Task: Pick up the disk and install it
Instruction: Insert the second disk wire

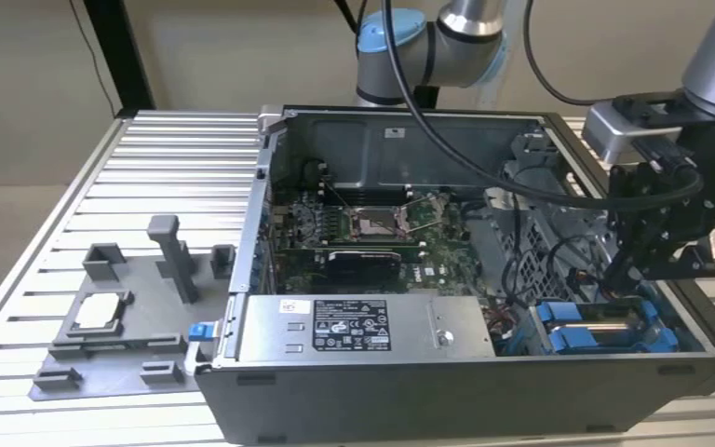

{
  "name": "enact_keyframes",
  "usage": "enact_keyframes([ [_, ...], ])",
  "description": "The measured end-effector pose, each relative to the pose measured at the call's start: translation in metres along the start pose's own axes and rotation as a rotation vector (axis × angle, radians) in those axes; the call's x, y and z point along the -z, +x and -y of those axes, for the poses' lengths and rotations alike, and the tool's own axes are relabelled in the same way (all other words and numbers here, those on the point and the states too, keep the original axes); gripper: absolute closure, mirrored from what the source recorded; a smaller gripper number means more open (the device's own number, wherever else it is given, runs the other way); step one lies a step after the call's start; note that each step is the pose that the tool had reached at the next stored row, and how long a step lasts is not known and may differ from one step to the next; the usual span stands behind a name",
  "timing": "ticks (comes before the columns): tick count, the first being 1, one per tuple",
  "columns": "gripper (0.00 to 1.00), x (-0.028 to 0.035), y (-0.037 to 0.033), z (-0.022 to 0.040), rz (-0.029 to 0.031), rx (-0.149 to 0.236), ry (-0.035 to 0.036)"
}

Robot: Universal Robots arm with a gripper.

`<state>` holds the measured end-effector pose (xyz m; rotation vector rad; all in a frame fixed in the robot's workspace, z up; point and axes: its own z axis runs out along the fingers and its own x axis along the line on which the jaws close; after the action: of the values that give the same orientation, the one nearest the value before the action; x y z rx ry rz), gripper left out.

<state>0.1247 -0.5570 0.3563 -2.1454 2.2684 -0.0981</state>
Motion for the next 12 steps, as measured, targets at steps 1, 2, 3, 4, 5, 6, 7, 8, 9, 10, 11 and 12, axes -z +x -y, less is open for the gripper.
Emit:
enact_keyframes([
  [1, 1.0, -0.001, 0.0002, -0.0001, 0.0004, 0.0, 0.0],
  [2, 1.0, -0.0018, 0.0009, -0.0001, 0.0, -0.001, 0.0],
  [3, 1.0, -0.0025, 0.0018, -0.0002, 0.0007, -0.001, 0.0],
  [4, 1.0, -0.003, 0.0024, -0.0003, 0.0017, -0.001, 0.0005],
  [5, 1.0, -0.0033, 0.0028, -0.0003, 0.0045, -0.002, 0.0011],
  [6, 1.0, -0.0035, 0.003, -0.0003, 0.0102, -0.003, 0.0017],
  [7, 1.0, -0.0037, 0.0032, -0.0003, 0.0173, -0.005, 0.002],
  [8, 1.0, -0.0038, 0.0033, -0.0003, 0.0233, -0.006, 0.002],
  [9, 1.0, -0.0039, 0.0036, -0.0004, 0.0275, -0.008, 0.0019],
  [10, 1.0, -0.004, 0.0039, -0.0003, 0.0302, -0.01, 0.0018],
  [11, 1.0, -0.0041, 0.0045, -0.0003, 0.0313, -0.012, 0.0018],
  [12, 1.0, -0.0041, 0.0062, -0.0002, 0.0312, -0.013, 0.0018],
])
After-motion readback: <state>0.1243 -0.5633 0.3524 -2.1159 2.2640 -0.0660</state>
